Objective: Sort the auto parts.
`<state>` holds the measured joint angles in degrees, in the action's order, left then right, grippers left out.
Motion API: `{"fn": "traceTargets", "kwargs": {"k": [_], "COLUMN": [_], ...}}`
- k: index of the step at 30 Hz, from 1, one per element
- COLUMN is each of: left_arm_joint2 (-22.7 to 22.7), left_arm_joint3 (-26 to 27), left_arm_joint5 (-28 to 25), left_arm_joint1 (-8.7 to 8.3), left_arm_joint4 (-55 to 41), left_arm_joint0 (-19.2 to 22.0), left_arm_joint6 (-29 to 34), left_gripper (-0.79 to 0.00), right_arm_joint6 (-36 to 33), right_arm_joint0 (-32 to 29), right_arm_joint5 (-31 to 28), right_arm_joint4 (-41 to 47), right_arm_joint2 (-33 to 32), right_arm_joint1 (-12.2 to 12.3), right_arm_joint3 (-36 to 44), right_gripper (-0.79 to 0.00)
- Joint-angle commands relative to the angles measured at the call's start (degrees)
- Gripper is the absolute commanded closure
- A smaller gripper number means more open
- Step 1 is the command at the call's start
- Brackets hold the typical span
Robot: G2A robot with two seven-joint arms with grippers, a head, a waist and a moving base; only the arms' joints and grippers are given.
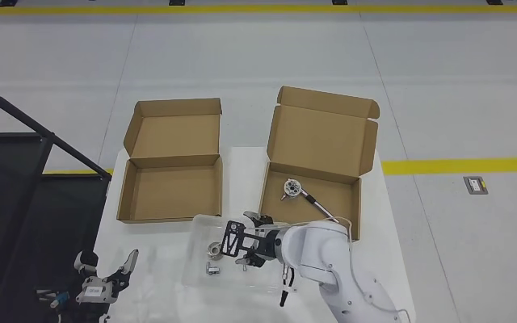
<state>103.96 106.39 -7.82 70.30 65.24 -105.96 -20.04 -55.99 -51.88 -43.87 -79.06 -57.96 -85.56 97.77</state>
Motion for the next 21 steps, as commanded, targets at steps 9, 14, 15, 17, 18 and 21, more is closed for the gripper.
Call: {"fn": "traceTargets", "kwargs": {"k": [9,14,15,17,18,21], "left_arm_joint2": [0.0,0.0,0.0,0.0,0.0,0.0], "left_arm_joint3": [0.0,0.0,0.0,0.0,0.0,0.0], "left_arm_joint5": [0.0,0.0,0.0,0.0,0.0,0.0], "left_arm_joint1": [0.00,0.00,0.00,0.00,0.00,0.00], "left_arm_joint4": [0.0,0.0,0.0,0.0,0.0,0.0], "left_arm_joint0": [0.0,0.0,0.0,0.0,0.0,0.0], "left_arm_joint6": [0.0,0.0,0.0,0.0,0.0,0.0], "left_gripper": [-0.785,-0.785,-0.785,-0.785,-0.785,-0.785], "right_arm_joint6": [-4.2,-4.7,-4.7,-5.1,-5.6,-7.8], "right_arm_joint0": [6.9,8.9,8.9,8.7,8.5,7.8], "right_arm_joint5": [6.7,10.7,10.7,11.3,11.7,13.7], "right_arm_joint4": [1.5,1.7,1.9,1.8,1.6,1.2], "right_arm_joint2": [9.6,13.4,13.9,14.2,14.5,15.2], "right_arm_joint1": [-2.2,-3.4,-3.5,-3.6,-3.6,-3.7], "right_arm_joint3": [-12.6,-17.8,-18.3,-18.8,-18.7,-18.4], "right_gripper": [-0.785,-0.785,-0.785,-0.785,-0.785,-0.785]}}
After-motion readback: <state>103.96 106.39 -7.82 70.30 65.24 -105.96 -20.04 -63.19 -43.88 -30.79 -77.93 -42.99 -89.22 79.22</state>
